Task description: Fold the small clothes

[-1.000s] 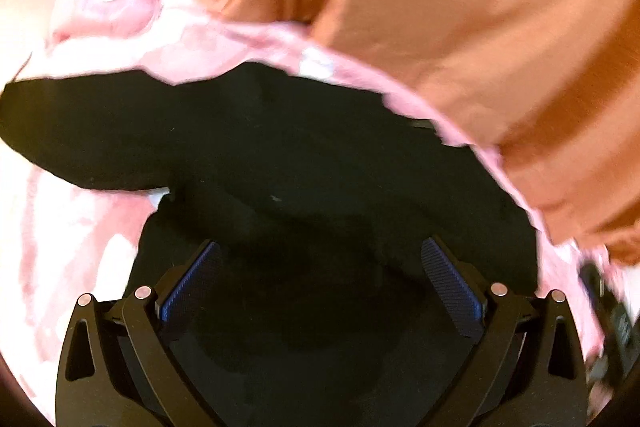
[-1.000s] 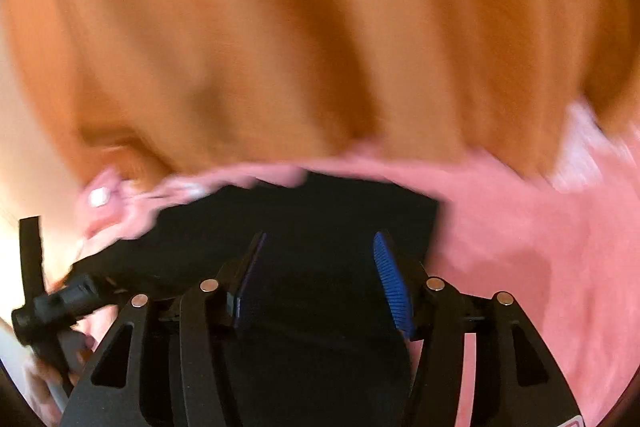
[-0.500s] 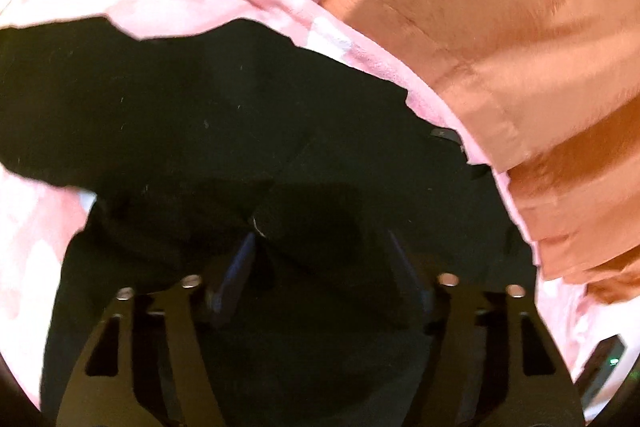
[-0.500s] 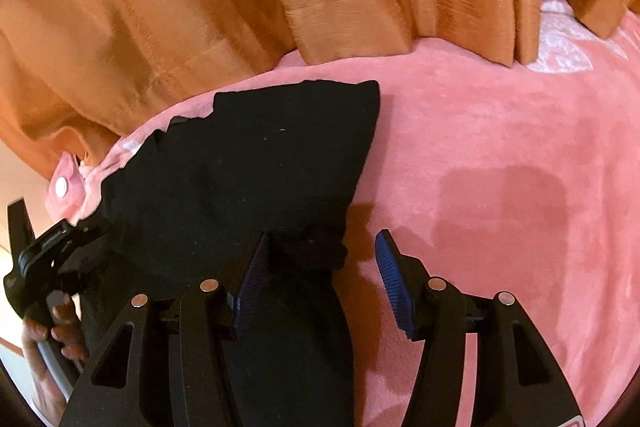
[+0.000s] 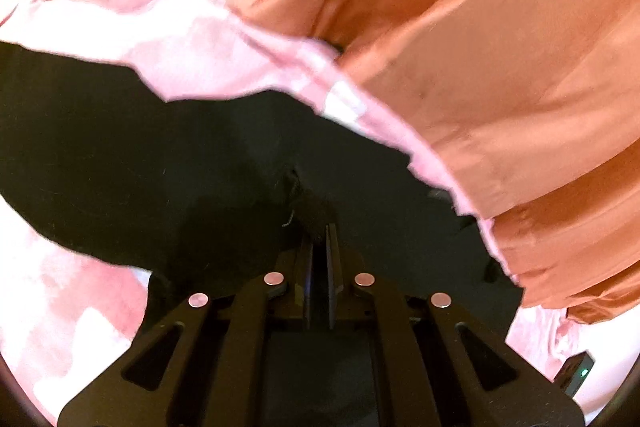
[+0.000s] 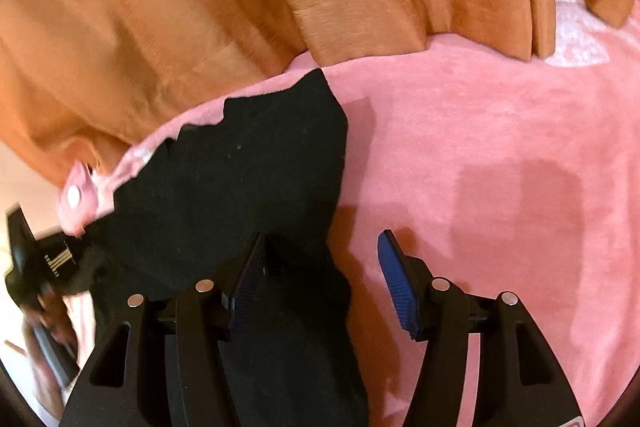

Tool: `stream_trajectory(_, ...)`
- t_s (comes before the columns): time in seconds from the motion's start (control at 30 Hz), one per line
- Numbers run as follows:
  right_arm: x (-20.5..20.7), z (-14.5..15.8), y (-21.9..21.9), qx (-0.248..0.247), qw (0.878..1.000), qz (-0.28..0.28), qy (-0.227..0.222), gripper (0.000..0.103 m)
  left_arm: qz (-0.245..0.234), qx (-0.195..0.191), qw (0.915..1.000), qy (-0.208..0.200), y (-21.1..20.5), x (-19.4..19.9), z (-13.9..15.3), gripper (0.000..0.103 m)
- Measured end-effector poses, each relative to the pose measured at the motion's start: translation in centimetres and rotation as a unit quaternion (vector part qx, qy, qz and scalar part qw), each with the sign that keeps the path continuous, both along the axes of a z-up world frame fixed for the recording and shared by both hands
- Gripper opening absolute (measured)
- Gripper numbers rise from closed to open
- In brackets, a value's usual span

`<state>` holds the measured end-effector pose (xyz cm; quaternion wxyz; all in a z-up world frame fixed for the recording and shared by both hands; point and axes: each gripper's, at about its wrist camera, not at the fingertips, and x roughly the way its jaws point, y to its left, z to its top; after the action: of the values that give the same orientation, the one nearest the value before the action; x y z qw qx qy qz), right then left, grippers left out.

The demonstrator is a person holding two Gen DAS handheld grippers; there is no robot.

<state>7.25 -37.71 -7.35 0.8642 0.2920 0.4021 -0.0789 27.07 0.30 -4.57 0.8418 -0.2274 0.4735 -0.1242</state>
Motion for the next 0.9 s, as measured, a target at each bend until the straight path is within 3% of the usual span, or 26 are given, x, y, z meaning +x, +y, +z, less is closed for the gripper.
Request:
stream_trajectory(0.17,1.9,-0.5,1.2,-0.01,1.0,0.015,0.005,0.057,-0.004,0.017,0.9998,0.011,-0.5,0.0,-0.9,0.004)
stream_trajectory(0.2,2.3,-0.7,1.4,-0.019,0.999,0.021,0.015,0.053,-0.005,0.023,0.9997,0.01,-0.6,0.1,-0.9,0.004)
stream_trajectory(0.27,2.9,-0.8,1.8,-0.042,0.998,0.033,0.024,0.01,-0.005,0.035,0.9994,0.006,-0.5,0.1,-1.0,0.004)
stream_trajectory(0.4,1.6,2.2,0.4,-0.04,0.999,0.008,-0.029,0.005,-0.006,0.036,0.9991,0.024,0.2,0.3,-1.9,0.004)
stream_trajectory(0.5,1.8,-0.7,-0.1,-0.051,0.998,0.015,0.036,0.005,-0.013,0.051,0.9983,0.025,-0.5,0.0,-2.4,0.004)
stream_trajectory(0.57,1.3,-0.9,0.2,-0.062,0.998,0.017,0.016,0.005,-0.017,0.065,0.9975,0.019,-0.9,-0.3,-2.3,0.004)
stream_trajectory(0.63,1.7,-0.2,-0.1,-0.044,0.999,0.008,0.019,0.007,-0.014,0.068,0.9974,0.019,-1.0,-0.4,-2.2,0.004)
stream_trajectory(0.7,2.1,1.1,-0.8,-0.03,1.0,0.005,-0.005,0.018,-0.013,0.07,0.9973,0.019,-1.0,-0.5,-2.1,0.005)
stream_trajectory(0.77,2.6,2.0,-2.1,-0.028,0.999,-0.015,-0.024,0.061,-0.014,0.073,0.9971,0.018,-1.1,-0.6,-2.1,0.005)
stream_trajectory(0.83,3.1,2.1,-3.5,0.0,0.998,-0.041,-0.048,0.067,-0.014,0.078,0.9967,0.017,-1.2,-0.6,-2.1,0.005)
stream_trajectory(0.9,4.9,0.7,-4.1,0.039,0.998,-0.036,-0.031,0.067,-0.014,0.085,0.9962,0.015,-1.5,-0.6,-2.1,0.005)
